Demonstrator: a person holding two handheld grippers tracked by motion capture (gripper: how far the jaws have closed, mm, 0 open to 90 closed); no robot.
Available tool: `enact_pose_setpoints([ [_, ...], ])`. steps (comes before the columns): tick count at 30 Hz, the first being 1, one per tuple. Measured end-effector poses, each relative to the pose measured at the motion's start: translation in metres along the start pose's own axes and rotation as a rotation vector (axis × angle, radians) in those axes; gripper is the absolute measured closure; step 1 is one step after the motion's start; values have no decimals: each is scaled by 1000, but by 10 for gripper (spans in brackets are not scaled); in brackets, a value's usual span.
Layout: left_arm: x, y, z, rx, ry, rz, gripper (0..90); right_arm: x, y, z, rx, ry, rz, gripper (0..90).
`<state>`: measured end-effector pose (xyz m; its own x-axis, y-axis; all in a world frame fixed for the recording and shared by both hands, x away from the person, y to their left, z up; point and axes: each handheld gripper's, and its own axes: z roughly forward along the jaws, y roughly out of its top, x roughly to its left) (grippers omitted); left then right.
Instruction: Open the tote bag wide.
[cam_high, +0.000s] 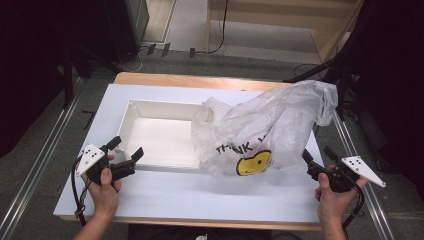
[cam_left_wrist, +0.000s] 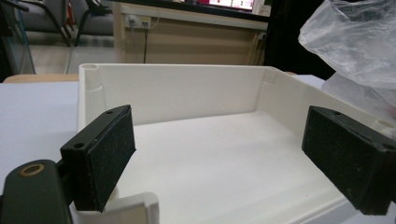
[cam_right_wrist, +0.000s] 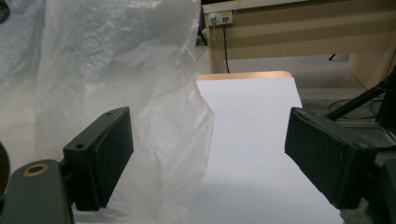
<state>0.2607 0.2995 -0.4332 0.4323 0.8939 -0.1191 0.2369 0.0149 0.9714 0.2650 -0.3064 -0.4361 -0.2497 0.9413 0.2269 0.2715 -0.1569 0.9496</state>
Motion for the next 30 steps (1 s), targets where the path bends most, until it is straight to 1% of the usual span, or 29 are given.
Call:
enact_pose_setpoints([
  [2,-2,0,0,9,-1,11,98,3,3,0,-9,19,17,153],
  [3,-3,0,0,15,-6,6,98,5,4,0,-11,33,28,150],
  [4,-4,0,0,20,-9,0,98,7,7,-1,-14,43,22,150],
  [5,-5,0,0,24,-14,3,98,11,9,-1,-19,55,20,148],
  [7,-9,2,2,28,-24,-3,99,20,16,-1,-30,77,-2,144],
  [9,-14,6,5,36,-38,1,99,30,25,0,-43,99,-20,142],
  [12,-22,12,11,46,-65,6,99,45,37,3,-58,134,-29,135],
  [13,-25,15,14,43,-75,5,99,49,40,5,-59,135,-38,131],
  [15,-31,20,21,46,-90,12,99,55,48,10,-54,125,-48,96],
  [16,-35,24,26,50,-97,17,99,57,52,13,-49,115,-44,93],
  [17,-38,26,30,52,-107,21,99,57,57,17,-47,109,-28,93],
  [18,-40,28,32,57,-112,28,100,58,60,19,-48,110,-16,93],
  [19,-43,30,36,63,-117,31,99,58,63,20,-49,105,-15,93],
  [20,-46,32,39,69,-129,21,102,58,66,22,-47,104,-8,87],
  [22,-52,35,47,82,-163,-23,140,59,71,25,-42,108,0,85],
  [23,-55,37,51,92,-177,-28,138,59,72,27,-31,110,3,85],
  [24,-59,39,55,100,-179,-20,138,60,74,29,-23,106,0,88],
  [25,-63,41,59,104,-181,-9,138,61,75,31,-15,112,3,106],
  [26,-67,44,62,104,-182,0,138,63,75,32,-8,129,4,135],
  [27,-71,47,64,98,-187,6,139,64,75,34,0,149,-4,152],
  [28,-73,50,67,86,-189,16,141,67,75,35,3,155,-17,191],
  [29,-76,55,69,72,-188,17,142,69,73,35,4,162,-36,272],
  [30,-77,57,70,60,-187,13,143,72,72,35,10,173,-57,334],
])
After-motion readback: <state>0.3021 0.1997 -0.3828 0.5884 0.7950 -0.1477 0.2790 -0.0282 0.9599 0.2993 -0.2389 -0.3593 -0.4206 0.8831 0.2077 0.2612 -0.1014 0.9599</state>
